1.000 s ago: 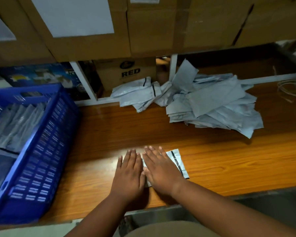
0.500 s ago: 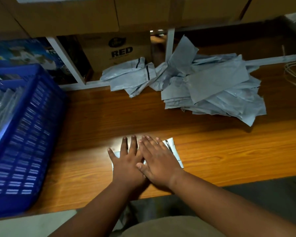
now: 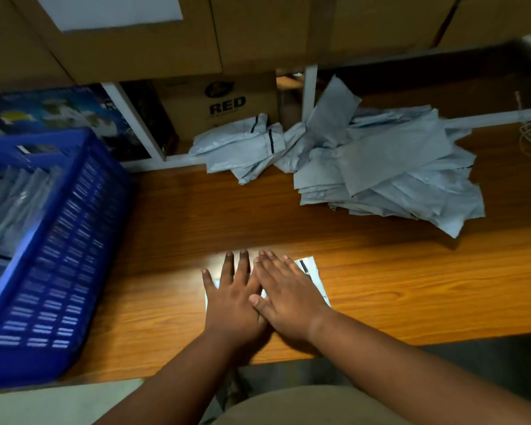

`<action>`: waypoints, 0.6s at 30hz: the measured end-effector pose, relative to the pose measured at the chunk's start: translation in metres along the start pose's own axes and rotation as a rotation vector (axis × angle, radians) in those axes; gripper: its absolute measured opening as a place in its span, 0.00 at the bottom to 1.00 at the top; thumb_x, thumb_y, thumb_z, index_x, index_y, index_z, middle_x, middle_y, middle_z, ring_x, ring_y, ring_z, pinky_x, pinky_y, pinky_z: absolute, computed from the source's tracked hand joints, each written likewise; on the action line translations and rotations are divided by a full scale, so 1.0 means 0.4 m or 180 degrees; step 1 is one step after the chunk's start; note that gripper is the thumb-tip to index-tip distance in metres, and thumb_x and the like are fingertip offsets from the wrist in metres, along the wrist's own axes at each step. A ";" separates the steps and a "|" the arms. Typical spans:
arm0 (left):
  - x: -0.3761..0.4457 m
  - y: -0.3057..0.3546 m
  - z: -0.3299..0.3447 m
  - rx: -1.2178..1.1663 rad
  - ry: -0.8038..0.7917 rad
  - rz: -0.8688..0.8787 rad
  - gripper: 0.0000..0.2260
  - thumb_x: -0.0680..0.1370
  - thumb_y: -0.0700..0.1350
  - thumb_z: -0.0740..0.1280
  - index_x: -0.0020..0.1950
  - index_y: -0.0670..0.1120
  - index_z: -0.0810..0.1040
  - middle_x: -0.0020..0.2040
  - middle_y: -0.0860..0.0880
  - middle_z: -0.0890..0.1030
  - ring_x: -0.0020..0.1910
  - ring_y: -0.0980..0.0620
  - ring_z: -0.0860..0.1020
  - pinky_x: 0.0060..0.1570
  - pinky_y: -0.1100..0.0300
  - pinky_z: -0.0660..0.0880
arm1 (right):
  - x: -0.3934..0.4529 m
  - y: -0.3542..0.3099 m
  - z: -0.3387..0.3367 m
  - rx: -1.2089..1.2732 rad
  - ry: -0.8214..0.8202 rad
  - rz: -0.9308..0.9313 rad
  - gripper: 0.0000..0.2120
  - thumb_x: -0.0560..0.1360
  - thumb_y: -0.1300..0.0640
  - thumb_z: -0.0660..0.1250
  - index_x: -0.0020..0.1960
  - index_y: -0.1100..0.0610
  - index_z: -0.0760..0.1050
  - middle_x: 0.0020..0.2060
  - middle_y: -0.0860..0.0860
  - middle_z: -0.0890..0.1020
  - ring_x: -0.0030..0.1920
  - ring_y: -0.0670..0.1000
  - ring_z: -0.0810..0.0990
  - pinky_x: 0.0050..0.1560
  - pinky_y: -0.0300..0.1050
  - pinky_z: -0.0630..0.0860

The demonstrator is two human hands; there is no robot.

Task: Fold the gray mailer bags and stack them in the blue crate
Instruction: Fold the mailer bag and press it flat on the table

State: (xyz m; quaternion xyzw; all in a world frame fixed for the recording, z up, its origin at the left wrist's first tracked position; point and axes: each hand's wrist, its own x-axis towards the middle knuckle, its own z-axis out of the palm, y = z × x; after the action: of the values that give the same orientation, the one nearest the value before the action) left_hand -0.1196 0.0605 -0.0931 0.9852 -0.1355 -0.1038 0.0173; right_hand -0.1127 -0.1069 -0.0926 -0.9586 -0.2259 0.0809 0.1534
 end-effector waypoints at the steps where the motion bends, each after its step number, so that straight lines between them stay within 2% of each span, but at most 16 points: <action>1: 0.004 -0.004 -0.001 0.0040 -0.0067 0.0000 0.38 0.81 0.70 0.51 0.87 0.58 0.42 0.88 0.47 0.42 0.86 0.39 0.39 0.73 0.21 0.44 | -0.007 0.005 -0.011 0.0061 -0.0009 0.0004 0.38 0.85 0.33 0.44 0.88 0.55 0.47 0.87 0.54 0.49 0.85 0.49 0.39 0.85 0.56 0.41; 5: 0.020 0.018 -0.018 0.0181 -0.0122 0.0024 0.37 0.80 0.68 0.54 0.87 0.54 0.53 0.87 0.44 0.51 0.86 0.37 0.47 0.72 0.19 0.44 | -0.037 0.021 -0.046 -0.0015 0.0138 -0.0004 0.40 0.85 0.31 0.41 0.88 0.56 0.48 0.87 0.53 0.48 0.86 0.51 0.40 0.85 0.55 0.38; 7: 0.020 0.048 -0.017 0.0234 -0.0102 0.0072 0.39 0.79 0.71 0.53 0.87 0.57 0.48 0.88 0.45 0.48 0.86 0.39 0.44 0.72 0.20 0.40 | -0.039 0.028 -0.040 -0.0148 0.0022 -0.0060 0.42 0.84 0.29 0.38 0.88 0.56 0.47 0.87 0.54 0.47 0.86 0.51 0.38 0.85 0.56 0.38; 9: 0.012 0.067 -0.005 0.0236 -0.0015 0.0058 0.40 0.78 0.73 0.51 0.87 0.59 0.44 0.87 0.46 0.42 0.86 0.39 0.41 0.72 0.21 0.38 | -0.046 0.038 -0.020 -0.0274 -0.0089 -0.0114 0.42 0.84 0.29 0.41 0.88 0.56 0.45 0.87 0.55 0.46 0.86 0.51 0.37 0.84 0.58 0.39; 12: 0.008 0.071 0.001 0.0128 0.0128 -0.0008 0.36 0.81 0.70 0.49 0.86 0.61 0.43 0.88 0.47 0.43 0.86 0.41 0.40 0.73 0.21 0.44 | -0.059 0.057 -0.005 -0.0275 -0.0102 -0.0001 0.41 0.84 0.28 0.41 0.88 0.54 0.42 0.87 0.53 0.44 0.85 0.50 0.36 0.84 0.58 0.40; 18: 0.018 0.066 0.010 0.0113 0.0159 -0.0053 0.35 0.82 0.70 0.47 0.87 0.60 0.45 0.88 0.48 0.44 0.86 0.42 0.42 0.73 0.23 0.47 | -0.050 0.061 0.002 -0.0222 -0.0073 0.0123 0.43 0.83 0.27 0.40 0.88 0.54 0.42 0.87 0.53 0.45 0.86 0.51 0.37 0.85 0.58 0.43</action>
State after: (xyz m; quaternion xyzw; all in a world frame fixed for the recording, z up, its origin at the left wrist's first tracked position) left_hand -0.1205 0.0332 -0.0969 0.9887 -0.1286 -0.0769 0.0023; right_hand -0.1205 -0.1367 -0.0996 -0.9665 -0.2117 0.0870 0.1158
